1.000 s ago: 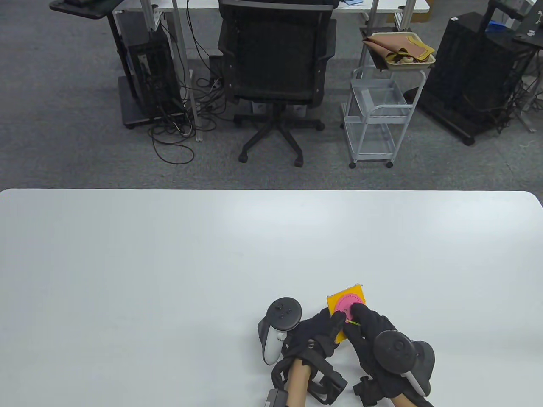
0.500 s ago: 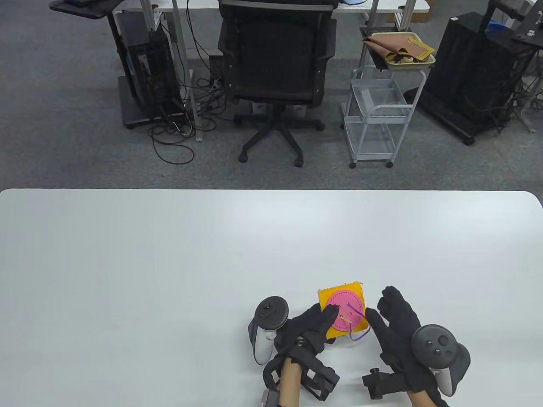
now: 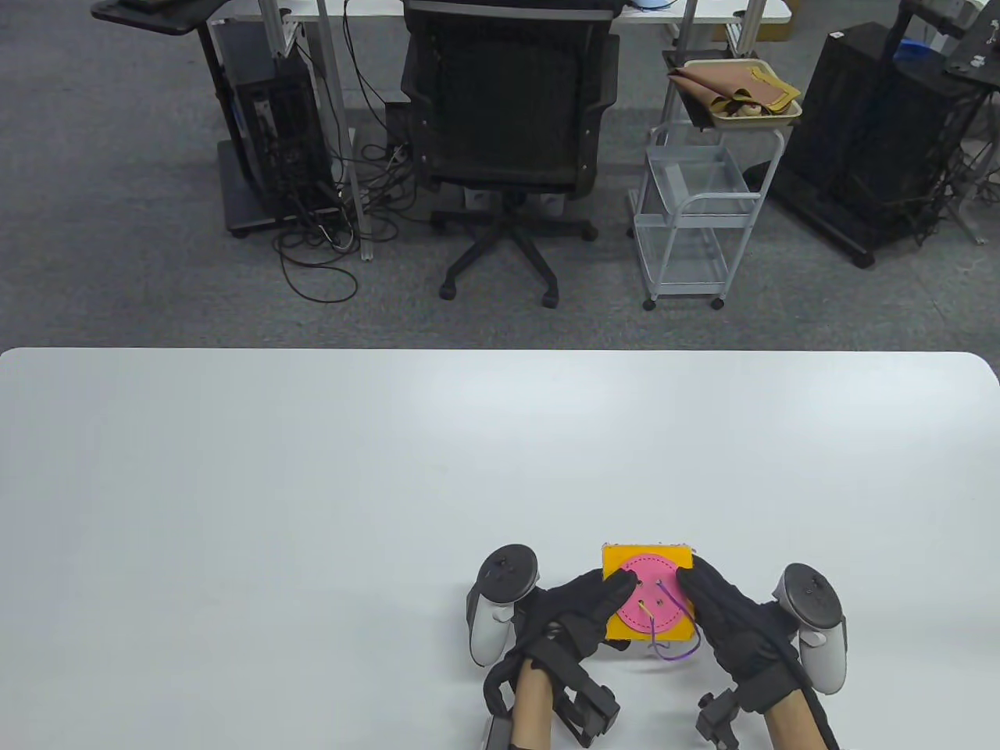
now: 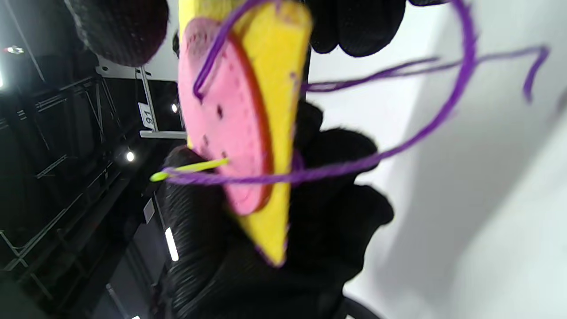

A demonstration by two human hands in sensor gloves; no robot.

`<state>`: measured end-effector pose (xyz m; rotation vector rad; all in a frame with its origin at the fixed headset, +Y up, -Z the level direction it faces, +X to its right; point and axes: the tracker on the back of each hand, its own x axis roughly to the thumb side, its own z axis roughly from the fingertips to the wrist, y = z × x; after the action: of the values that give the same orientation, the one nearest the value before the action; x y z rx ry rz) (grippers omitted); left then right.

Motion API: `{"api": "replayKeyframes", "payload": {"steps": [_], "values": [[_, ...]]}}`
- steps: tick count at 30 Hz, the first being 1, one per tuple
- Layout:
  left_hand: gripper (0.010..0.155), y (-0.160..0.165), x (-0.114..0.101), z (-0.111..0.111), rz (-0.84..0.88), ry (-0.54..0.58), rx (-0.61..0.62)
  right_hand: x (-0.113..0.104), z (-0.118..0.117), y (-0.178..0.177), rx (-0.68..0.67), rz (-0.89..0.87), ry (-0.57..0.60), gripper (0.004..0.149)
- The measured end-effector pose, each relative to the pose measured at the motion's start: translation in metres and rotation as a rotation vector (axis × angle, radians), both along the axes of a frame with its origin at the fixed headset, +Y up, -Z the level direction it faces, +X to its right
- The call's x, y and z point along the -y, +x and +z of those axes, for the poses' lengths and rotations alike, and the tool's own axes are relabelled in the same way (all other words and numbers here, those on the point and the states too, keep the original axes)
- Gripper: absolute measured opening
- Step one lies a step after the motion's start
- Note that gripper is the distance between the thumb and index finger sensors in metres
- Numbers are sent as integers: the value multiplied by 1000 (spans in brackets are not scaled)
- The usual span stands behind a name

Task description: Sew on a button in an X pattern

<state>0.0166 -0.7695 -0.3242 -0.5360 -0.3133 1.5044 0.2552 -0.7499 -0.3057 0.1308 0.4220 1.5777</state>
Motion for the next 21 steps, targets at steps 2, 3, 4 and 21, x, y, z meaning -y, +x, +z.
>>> {"api": "replayKeyframes", "payload": {"steps": [2,3,4,21], "values": [[49,0,-1,0,-12,2,-7,0,-1,-2,-18,-18,2,70],[50,0,-1,0,-16,2,-11,0,-1,-3,-19,-14,3,65],[50,-1,-1,1,-19,2,-15,0,-1,-3,-16,-6,8,62],[55,0,-2,2,-71,-7,-11,-3,0,-2,101,75,50,42]]}}
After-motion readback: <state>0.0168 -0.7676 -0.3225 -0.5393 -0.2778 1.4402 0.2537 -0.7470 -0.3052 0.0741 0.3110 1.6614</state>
